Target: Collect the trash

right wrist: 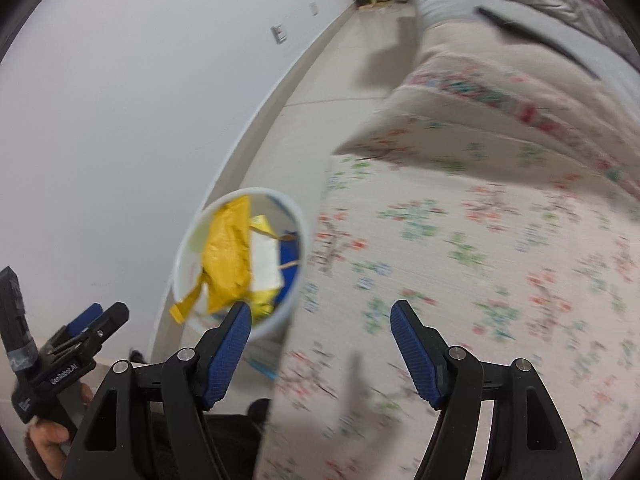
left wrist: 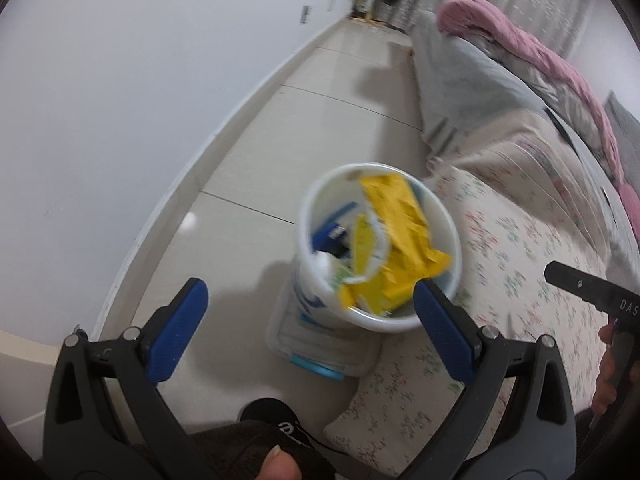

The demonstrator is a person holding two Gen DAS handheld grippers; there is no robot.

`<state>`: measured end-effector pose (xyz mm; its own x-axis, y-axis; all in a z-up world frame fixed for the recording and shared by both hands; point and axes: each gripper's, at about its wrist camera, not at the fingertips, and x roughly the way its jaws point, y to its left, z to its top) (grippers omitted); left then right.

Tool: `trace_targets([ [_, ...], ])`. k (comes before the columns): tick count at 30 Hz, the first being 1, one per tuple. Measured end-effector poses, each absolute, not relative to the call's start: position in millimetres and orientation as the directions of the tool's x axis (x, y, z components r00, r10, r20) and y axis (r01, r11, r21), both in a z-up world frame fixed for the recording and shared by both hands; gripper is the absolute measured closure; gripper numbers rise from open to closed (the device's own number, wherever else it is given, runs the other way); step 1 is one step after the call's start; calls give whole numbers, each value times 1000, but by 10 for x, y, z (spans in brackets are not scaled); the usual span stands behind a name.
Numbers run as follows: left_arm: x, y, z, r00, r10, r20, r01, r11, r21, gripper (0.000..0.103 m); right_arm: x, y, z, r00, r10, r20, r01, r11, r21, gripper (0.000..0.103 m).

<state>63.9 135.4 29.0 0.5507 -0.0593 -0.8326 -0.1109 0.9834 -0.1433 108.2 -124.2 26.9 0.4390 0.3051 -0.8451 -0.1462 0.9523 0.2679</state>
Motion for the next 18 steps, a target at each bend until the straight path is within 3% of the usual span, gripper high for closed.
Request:
trace_targets([
  [6,487,980,367,530,-89,-844,-29,992,-124,1,664,-1600,435,506,206,-837,-92,978,185,19],
  [13,218,523,453,546,-99,-832,54,995,-83,1,149,-1808,537,596,38,-802,-13,999,38,18],
  [18,74,302,415,553,-96,-828,79,995,-63,1,-133,-1977,489,631,-17,-776,49,999,18,18],
])
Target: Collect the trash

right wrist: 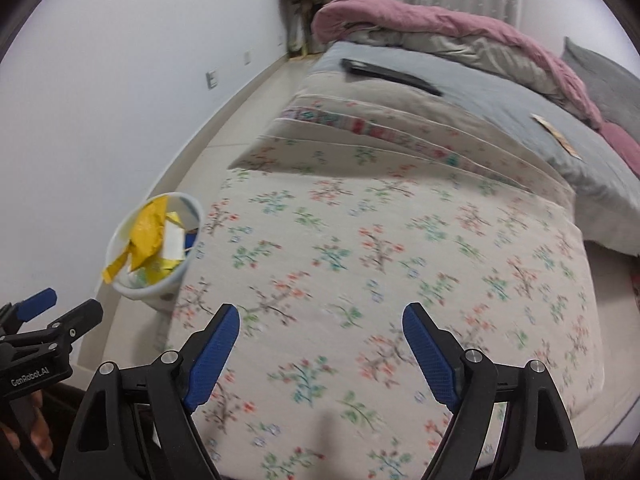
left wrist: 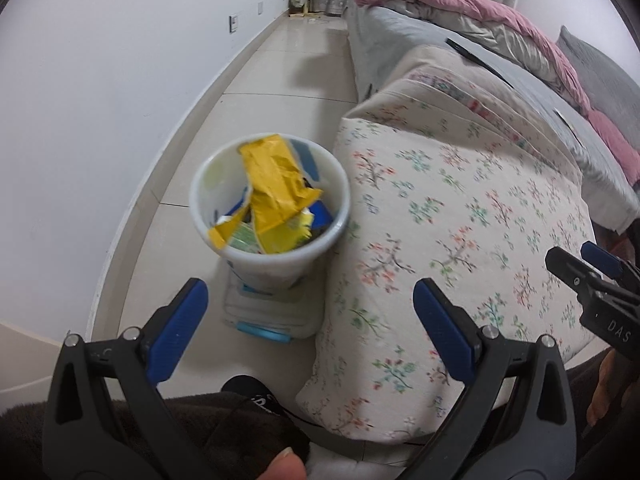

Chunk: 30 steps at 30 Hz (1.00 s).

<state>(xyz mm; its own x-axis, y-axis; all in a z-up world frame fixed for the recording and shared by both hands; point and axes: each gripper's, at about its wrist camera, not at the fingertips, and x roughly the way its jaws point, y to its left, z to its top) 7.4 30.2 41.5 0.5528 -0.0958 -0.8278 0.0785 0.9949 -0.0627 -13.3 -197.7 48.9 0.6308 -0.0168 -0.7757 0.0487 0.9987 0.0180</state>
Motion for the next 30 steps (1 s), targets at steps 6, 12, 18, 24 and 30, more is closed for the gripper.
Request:
trace_targets([
  [6,-10,147,381,566,-75,-821,92,995,-28,1,-331,-2128,399,643,-70,-762,108,994,0,18],
  [12,-28,73,350,562,-79,-823,96,995,-30,1,-384,-2193,379,659,-111,-744,135,990,-28,18],
  [18,-17,46,344,564,-78,-822,93,995,-31,1,-372,-2213,352,664,-127,-737,156,987,-29,18],
  [24,-16,29,341,563,-75,-823,93,995,-28,1,-346,-2231,312,652,-112,-750,157,988,-11,18],
  [30,-16,24,338,562,-75,-824,93,995,-28,1,-329,-2251,286,642,-94,-761,160,987,13,18],
])
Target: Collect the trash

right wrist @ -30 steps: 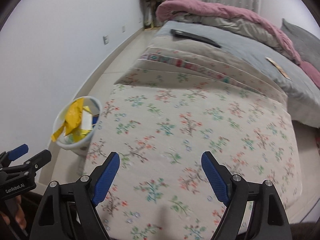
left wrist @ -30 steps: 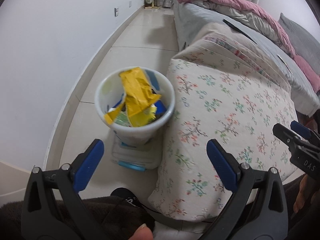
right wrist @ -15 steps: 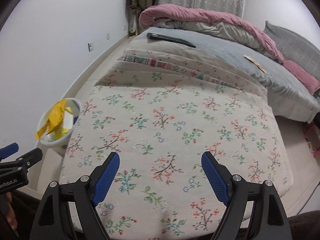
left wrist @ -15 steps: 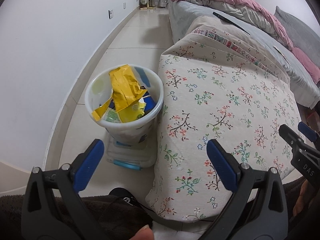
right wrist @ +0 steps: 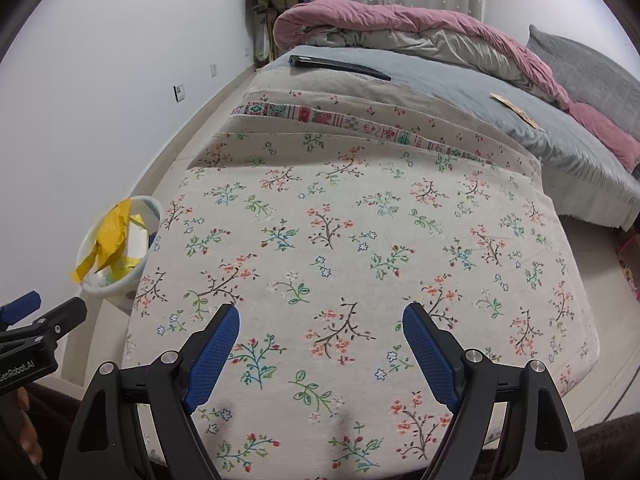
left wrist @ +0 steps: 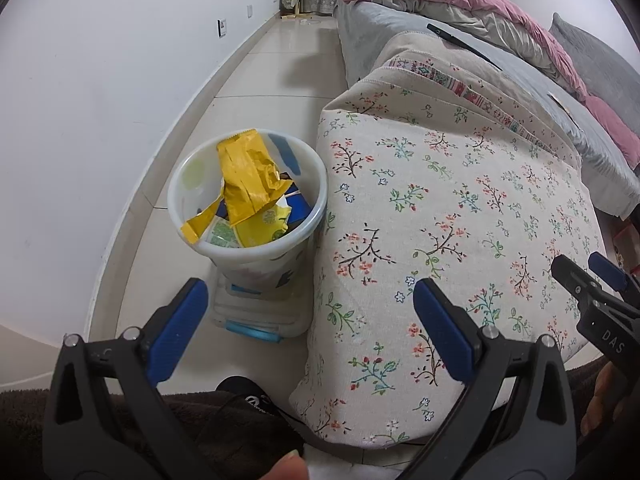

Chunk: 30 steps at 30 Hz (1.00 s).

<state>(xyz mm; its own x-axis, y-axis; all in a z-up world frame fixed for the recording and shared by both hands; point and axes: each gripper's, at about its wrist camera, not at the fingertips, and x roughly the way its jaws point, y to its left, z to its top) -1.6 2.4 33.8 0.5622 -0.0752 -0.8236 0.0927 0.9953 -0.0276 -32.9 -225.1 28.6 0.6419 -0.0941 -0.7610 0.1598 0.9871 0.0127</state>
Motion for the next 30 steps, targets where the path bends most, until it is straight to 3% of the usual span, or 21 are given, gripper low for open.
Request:
trace_targets([
  [30,-33,52,371,577,-91,-812,90,995,-47,1,-336,-2210,283,637,-81,-766,161,987,29,18],
])
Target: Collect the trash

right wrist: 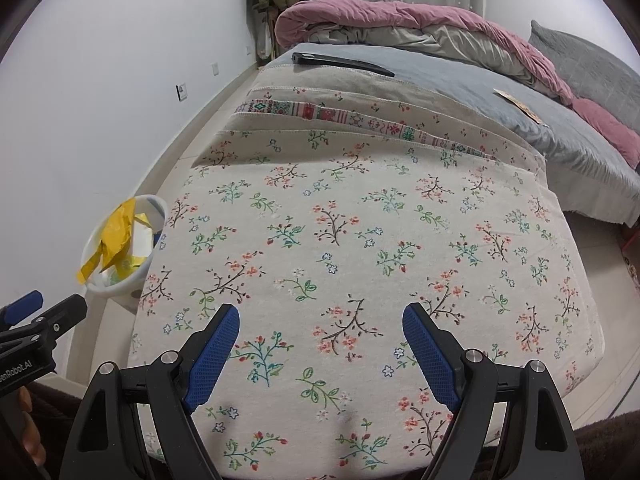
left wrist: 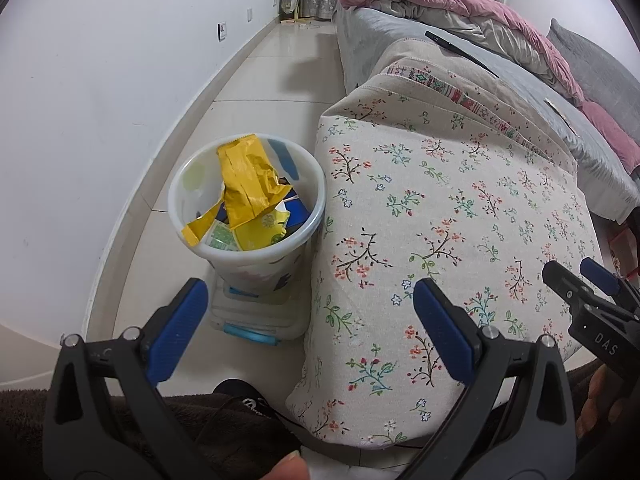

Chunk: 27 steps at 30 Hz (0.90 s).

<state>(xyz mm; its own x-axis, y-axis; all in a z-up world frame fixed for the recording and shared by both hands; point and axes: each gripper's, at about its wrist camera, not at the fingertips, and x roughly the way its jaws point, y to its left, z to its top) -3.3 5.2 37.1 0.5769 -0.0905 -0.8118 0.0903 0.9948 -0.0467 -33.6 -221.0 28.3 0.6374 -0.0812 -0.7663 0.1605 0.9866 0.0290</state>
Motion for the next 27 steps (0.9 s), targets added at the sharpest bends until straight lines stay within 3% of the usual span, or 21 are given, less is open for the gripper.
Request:
trace_targets([
  [27,-28,66,383,578,-89,-811,87,995,-47,1,-338,-2191,282,638,-79,-766,158,987,29,18],
])
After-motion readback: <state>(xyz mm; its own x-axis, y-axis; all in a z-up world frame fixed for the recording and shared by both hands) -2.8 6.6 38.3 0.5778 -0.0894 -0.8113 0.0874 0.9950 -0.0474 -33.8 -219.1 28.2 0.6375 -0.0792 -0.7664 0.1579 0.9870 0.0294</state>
